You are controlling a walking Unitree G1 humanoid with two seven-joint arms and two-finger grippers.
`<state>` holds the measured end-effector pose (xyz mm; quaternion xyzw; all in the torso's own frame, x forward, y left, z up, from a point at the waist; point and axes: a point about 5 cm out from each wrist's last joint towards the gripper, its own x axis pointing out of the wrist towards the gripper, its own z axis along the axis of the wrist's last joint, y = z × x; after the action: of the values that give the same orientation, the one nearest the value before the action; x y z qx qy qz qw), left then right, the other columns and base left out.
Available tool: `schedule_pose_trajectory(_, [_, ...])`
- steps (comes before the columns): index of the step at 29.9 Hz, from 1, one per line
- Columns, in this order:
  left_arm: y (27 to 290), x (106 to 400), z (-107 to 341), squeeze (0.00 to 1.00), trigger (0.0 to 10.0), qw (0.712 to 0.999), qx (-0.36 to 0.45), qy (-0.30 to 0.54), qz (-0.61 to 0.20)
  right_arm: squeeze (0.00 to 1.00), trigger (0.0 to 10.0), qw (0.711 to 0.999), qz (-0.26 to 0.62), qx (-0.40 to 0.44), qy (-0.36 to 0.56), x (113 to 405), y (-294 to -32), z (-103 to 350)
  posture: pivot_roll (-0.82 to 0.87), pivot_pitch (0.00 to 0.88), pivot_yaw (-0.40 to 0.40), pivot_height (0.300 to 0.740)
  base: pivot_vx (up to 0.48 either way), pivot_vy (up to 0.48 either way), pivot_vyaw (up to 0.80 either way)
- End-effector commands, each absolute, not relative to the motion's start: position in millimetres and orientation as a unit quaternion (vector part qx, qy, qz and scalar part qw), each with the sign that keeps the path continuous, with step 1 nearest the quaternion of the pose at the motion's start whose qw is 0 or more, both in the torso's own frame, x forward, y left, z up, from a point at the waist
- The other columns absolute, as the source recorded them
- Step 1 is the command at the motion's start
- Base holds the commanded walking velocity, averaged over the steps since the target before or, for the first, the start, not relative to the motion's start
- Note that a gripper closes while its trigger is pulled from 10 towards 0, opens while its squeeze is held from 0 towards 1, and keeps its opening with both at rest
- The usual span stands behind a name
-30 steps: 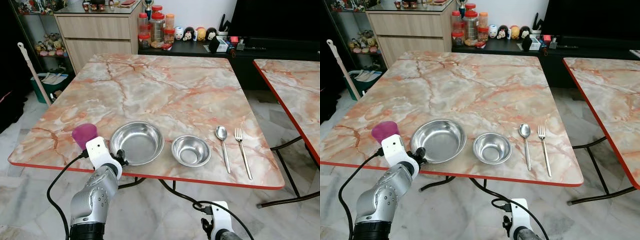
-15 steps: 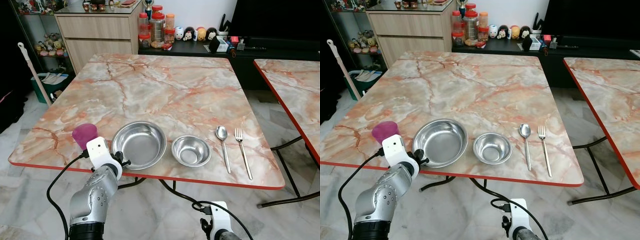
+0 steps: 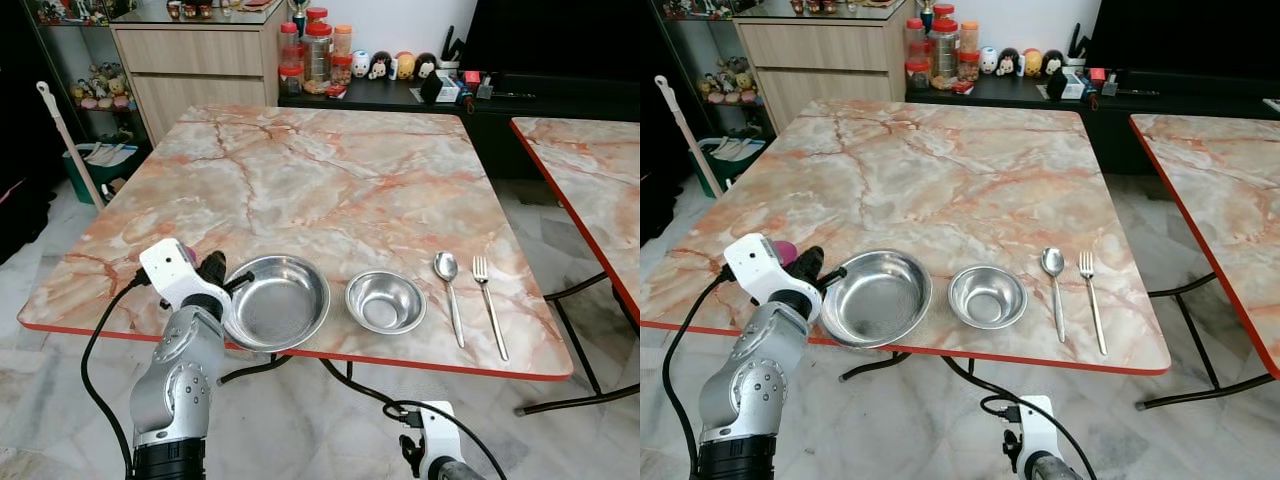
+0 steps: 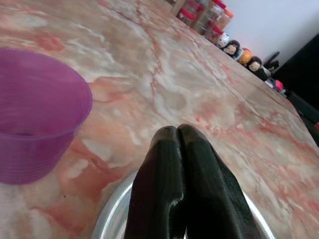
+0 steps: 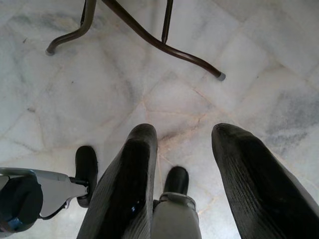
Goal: Setting the table
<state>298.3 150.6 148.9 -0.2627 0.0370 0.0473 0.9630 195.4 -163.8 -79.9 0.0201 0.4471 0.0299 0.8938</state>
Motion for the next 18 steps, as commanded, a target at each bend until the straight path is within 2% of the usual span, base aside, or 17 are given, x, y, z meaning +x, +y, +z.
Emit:
schedule_pose_trajectory(1, [142, 297, 159, 0.0, 10.0, 0.964, -0.265, 0.015, 0.026, 0.0, 10.0, 0.894, 0.028, 0.02, 0.447, 197, -165, -79, 0.04, 0.0, -0.019, 0.732, 0.0, 0.0, 0.0])
schedule_pose_trajectory(3, [142, 296, 161, 0.0, 10.0, 0.968, -0.249, 0.008, 0.022, 0.0, 10.0, 0.894, 0.029, 0.02, 0.447, 197, -165, -79, 0.04, 0.0, -0.02, 0.732, 0.0, 0.0, 0.0])
schedule_pose_trajectory(4, [142, 295, 161, 1.0, 10.0, 0.968, -0.25, 0.006, 0.02, 0.0, 10.0, 0.894, 0.029, 0.02, 0.447, 197, -165, -79, 0.05, 0.0, -0.018, 0.732, 0.0, 0.0, 0.0])
schedule_pose_trajectory(10, [145, 289, 158, 1.0, 10.0, 0.964, -0.264, 0.009, 0.027, 0.0, 10.0, 0.893, 0.028, 0.021, 0.449, 196, -165, -80, 0.04, 0.0, -0.016, 0.732, 0.0, 0.0, 0.0])
schedule_pose_trajectory(18, [159, 262, 149, 1.0, 10.0, 0.961, -0.27, 0.039, 0.038, 0.0, 10.0, 0.892, 0.027, 0.021, 0.45, 194, -165, -81, 0.07, 0.0, -0.013, 0.732, 0.0, 0.0, 0.0])
